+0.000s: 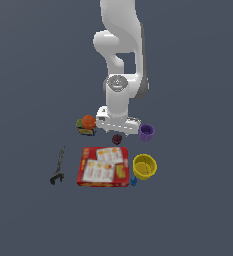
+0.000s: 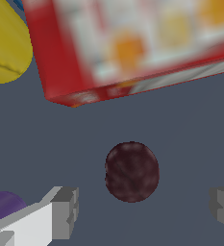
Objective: Pick up a designated object from a clutter of objects.
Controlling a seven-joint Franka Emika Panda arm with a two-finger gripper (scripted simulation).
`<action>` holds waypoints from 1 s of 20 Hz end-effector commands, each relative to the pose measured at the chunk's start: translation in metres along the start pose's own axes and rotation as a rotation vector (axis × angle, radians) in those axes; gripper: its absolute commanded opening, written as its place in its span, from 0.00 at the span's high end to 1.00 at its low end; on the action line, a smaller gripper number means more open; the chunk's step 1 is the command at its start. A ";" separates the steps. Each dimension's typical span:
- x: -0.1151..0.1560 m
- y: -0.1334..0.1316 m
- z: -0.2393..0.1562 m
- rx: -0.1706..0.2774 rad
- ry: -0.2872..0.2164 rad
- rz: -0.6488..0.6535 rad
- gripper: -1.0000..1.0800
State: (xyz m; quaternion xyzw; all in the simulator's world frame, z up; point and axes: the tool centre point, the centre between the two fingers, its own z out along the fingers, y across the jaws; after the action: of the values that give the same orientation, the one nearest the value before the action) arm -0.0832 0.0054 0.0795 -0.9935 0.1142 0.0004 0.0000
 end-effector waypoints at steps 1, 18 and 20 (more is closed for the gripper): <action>0.000 0.000 0.000 0.000 0.000 0.000 0.04; -0.002 0.001 0.049 0.000 0.001 0.002 0.04; -0.002 0.000 0.051 0.000 0.001 0.002 0.04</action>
State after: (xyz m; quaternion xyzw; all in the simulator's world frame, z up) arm -0.0852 0.0052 0.0306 -0.9933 0.1151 0.0005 -0.0001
